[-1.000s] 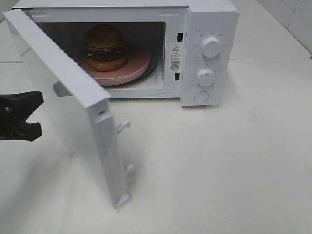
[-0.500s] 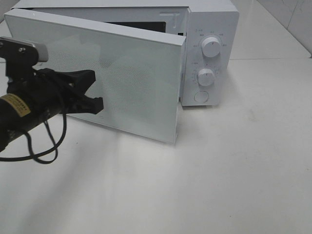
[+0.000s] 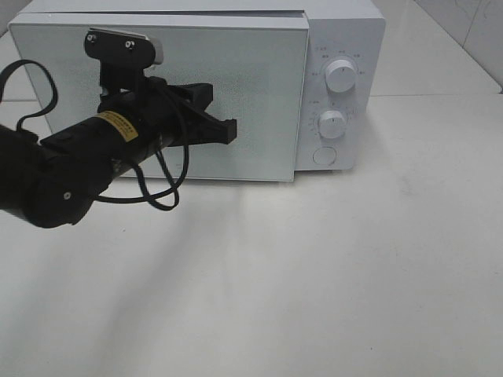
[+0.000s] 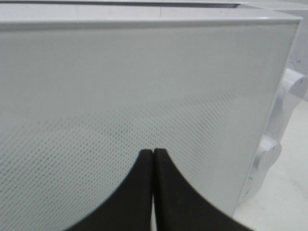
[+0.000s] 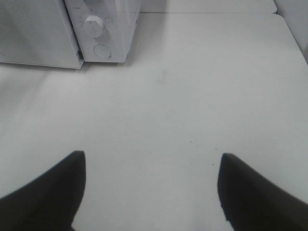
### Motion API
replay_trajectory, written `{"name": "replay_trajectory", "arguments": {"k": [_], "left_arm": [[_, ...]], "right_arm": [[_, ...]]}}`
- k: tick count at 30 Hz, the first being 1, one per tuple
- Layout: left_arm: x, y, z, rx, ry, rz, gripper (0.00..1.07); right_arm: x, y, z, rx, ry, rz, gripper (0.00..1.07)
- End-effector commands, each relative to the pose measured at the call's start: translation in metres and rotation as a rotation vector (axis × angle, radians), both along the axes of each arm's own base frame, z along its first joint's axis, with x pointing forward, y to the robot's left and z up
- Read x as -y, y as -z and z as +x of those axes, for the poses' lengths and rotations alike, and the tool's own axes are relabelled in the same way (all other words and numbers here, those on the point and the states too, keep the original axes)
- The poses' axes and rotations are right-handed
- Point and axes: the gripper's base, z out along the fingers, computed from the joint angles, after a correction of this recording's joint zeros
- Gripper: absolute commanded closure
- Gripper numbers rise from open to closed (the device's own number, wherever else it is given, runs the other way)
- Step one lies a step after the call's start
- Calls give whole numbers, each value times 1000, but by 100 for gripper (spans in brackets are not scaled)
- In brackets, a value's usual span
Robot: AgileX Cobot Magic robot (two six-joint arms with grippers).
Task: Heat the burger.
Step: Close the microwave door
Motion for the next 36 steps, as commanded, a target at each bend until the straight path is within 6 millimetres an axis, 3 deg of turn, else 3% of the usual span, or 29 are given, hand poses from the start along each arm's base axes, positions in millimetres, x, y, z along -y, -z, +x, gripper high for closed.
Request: {"name": "replay_trajectory", "arguments": {"k": [1, 13, 21, 30, 36], "left_arm": [[16, -6, 12, 20, -10, -33, 107], [42, -12, 40, 23, 3, -37, 107], [45, -6, 54, 1, -57, -58, 107], [38, -6, 59, -1, -77, -28, 107], [45, -16, 51, -7, -7, 17, 107]], "right_arm": [[1, 0, -4, 35, 3, -8, 33], [1, 0, -4, 35, 3, -8, 33], [1, 0, -4, 35, 3, -8, 33], [1, 0, -4, 35, 3, -8, 33], [1, 0, -4, 35, 3, -8, 33]]}}
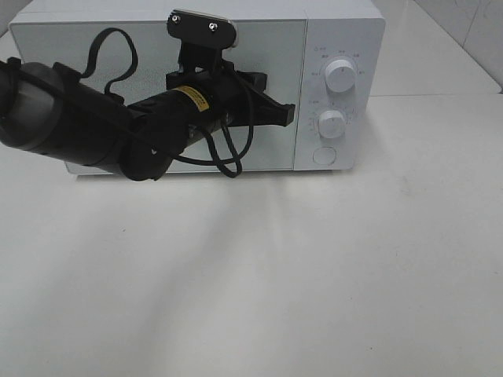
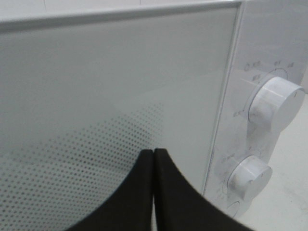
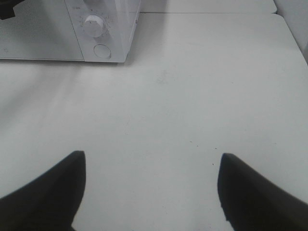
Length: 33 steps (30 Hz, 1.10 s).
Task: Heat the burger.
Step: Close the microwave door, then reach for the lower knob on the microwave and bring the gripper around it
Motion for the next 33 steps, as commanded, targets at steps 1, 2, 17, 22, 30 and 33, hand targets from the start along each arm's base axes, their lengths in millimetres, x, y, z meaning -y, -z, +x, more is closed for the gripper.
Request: {"name": "replay_trajectory", "arguments": {"k": [1, 2, 17, 22, 30, 33], "left_arm": [[-8, -19, 8, 19, -37, -41, 107], [-8, -19, 8, 19, -37, -41, 107], [7, -13, -45, -121, 120, 101, 105], [13, -6, -60, -221, 167, 176, 64], [26, 11, -91, -392, 259, 319, 5], [27, 16, -98, -445, 281, 365, 6]], "right_arm": [[1, 0, -4, 35, 3, -8, 33], [1, 0, -4, 35, 3, -8, 33], [1, 0, -4, 35, 3, -8, 33], [1, 0, -4, 35, 3, -8, 33], [1, 0, -4, 35, 3, -8, 33], [1, 0, -4, 35, 3, -8, 33]]}}
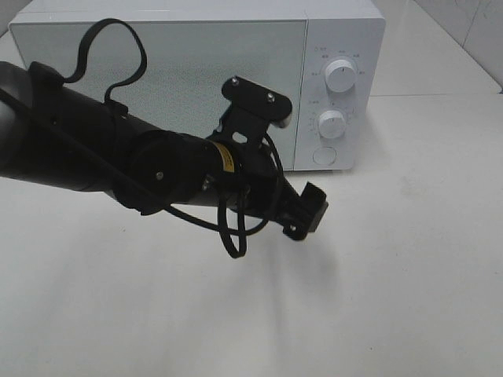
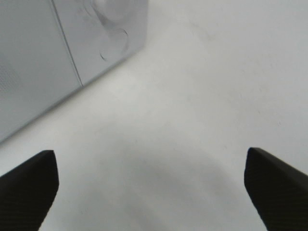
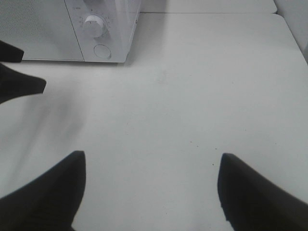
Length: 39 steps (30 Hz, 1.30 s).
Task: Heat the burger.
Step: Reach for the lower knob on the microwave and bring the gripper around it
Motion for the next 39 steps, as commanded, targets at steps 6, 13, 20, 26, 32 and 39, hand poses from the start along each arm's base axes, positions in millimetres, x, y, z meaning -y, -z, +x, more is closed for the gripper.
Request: {"name": "replay_trajectory", "arguments": {"k": [6, 13, 20, 26, 32, 39], "left_arm": [[-7, 9, -30, -230, 75, 217, 6], [-21, -10, -44, -320, 109, 312, 6], [-47, -56, -54, -263, 159, 404, 6], [-83, -95, -46, -257, 71, 371, 6], [-141, -126, -33, -295, -103, 351, 6], [-215, -153, -23, -318, -359, 306, 6]], "right_arm": [[1, 0, -4, 35, 3, -8, 33], [1, 0, -4, 35, 3, -8, 33], [1, 0, -4, 35, 3, -8, 33], [1, 0, -4, 35, 3, -8, 33], [1, 0, -4, 35, 3, -8, 33], [1, 0, -4, 35, 3, -8, 33]]}}
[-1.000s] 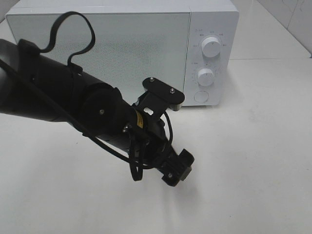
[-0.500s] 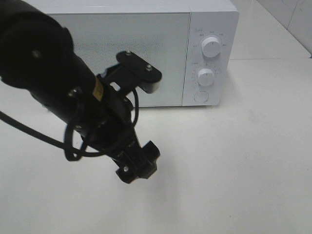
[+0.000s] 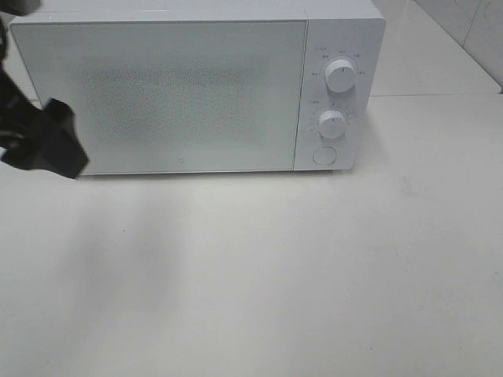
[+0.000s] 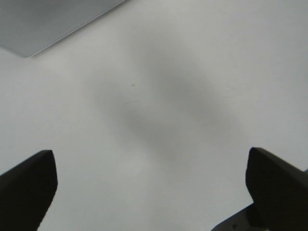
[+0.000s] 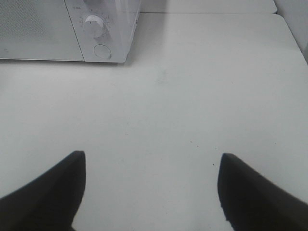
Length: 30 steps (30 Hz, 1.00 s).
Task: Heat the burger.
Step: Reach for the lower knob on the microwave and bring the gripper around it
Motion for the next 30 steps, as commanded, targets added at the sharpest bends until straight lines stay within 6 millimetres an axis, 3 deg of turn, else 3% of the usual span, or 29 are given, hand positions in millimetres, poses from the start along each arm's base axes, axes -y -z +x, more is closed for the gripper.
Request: {"name": "replay_trajectory", "arguments": {"k": [1, 2, 3, 5, 8, 12, 15, 16, 30], "left_arm": [[-36, -11, -1, -5, -122, 5, 6], [-36, -11, -1, -5, -122, 5, 6], [-53, -16, -3, -4, -196, -1, 6], [-61, -19, -5, -1, -235, -8, 6], [-84, -33, -22, 11, -324, -24, 6], [-88, -34, -38, 19, -329, -17, 6], [-91, -28, -56, 20, -330, 4, 6], [-94, -22, -70, 21, -335, 9, 6], [-103, 27, -148, 52, -396, -28, 6]], "right_arm": [[1, 0, -4, 35, 3, -8, 33], [1, 0, -4, 35, 3, -8, 33], [1, 0, -4, 35, 3, -8, 33], [1, 0, -4, 35, 3, -8, 33], [1, 0, -4, 35, 3, -8, 33], [1, 0, -4, 35, 3, -8, 33], [1, 0, -4, 35, 3, -8, 33], [1, 0, -4, 35, 3, -8, 33], [1, 0, -4, 35, 3, -8, 33]]}}
